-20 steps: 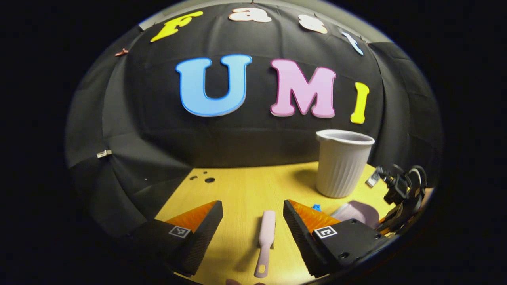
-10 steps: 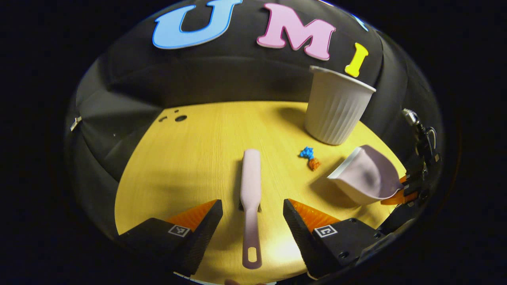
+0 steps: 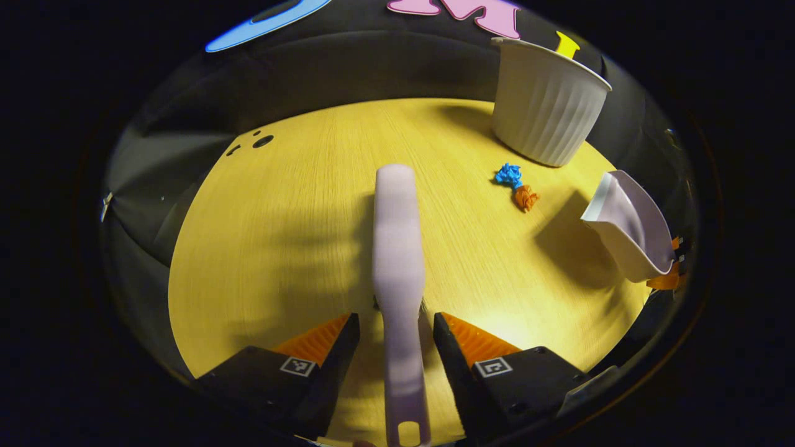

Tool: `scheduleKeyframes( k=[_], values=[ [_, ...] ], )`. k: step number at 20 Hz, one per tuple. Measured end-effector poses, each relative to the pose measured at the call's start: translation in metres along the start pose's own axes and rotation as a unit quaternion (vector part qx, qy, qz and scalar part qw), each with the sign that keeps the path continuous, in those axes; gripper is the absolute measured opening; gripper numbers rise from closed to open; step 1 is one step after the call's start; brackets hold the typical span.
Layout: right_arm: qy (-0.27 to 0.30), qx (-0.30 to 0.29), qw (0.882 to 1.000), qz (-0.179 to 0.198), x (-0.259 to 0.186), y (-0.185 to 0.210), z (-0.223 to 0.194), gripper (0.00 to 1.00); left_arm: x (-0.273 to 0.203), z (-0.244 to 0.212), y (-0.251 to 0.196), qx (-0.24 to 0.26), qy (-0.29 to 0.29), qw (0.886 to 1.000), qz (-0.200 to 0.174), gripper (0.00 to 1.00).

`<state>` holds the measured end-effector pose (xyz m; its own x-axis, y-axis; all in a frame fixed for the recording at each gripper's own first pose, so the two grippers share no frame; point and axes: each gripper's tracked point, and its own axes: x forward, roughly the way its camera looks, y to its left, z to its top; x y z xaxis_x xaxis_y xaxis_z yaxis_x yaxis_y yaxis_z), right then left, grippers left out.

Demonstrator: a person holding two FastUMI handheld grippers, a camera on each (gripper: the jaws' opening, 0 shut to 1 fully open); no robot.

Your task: Pick up the small broom and dustpan from the desktop, sweep the trash into the dustpan with the broom, and then empty the trash into the garbage bin.

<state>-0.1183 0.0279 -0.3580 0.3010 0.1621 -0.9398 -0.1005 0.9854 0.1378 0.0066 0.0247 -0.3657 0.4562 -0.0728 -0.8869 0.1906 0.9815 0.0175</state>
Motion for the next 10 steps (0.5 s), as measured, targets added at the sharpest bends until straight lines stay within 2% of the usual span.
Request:
scheduleKeyframes(
  k=[5,7,8,10],
  values=[
    [0.007,-0.010,1.000,0.007,-0.0012,0.0010,-0.0018,0.35,0.0039,0.0004,-0.0052,0.007,0.006,1.000,-0.006,0.69],
    [0.010,-0.016,1.000,0.011,-0.0021,0.0012,-0.0036,0.36,0.0080,0.0034,-0.0043,0.005,0.005,1.000,-0.001,0.58],
    [0.011,-0.019,1.000,0.014,-0.0018,0.0028,-0.0035,0.36,0.0059,0.0011,-0.0029,0.002,0.005,1.000,-0.002,0.42],
    [0.016,-0.026,0.999,0.019,-0.0007,0.0059,-0.0047,0.36,0.0102,0.0013,-0.0023,0.007,0.007,1.000,-0.002,0.36]
  ],
)
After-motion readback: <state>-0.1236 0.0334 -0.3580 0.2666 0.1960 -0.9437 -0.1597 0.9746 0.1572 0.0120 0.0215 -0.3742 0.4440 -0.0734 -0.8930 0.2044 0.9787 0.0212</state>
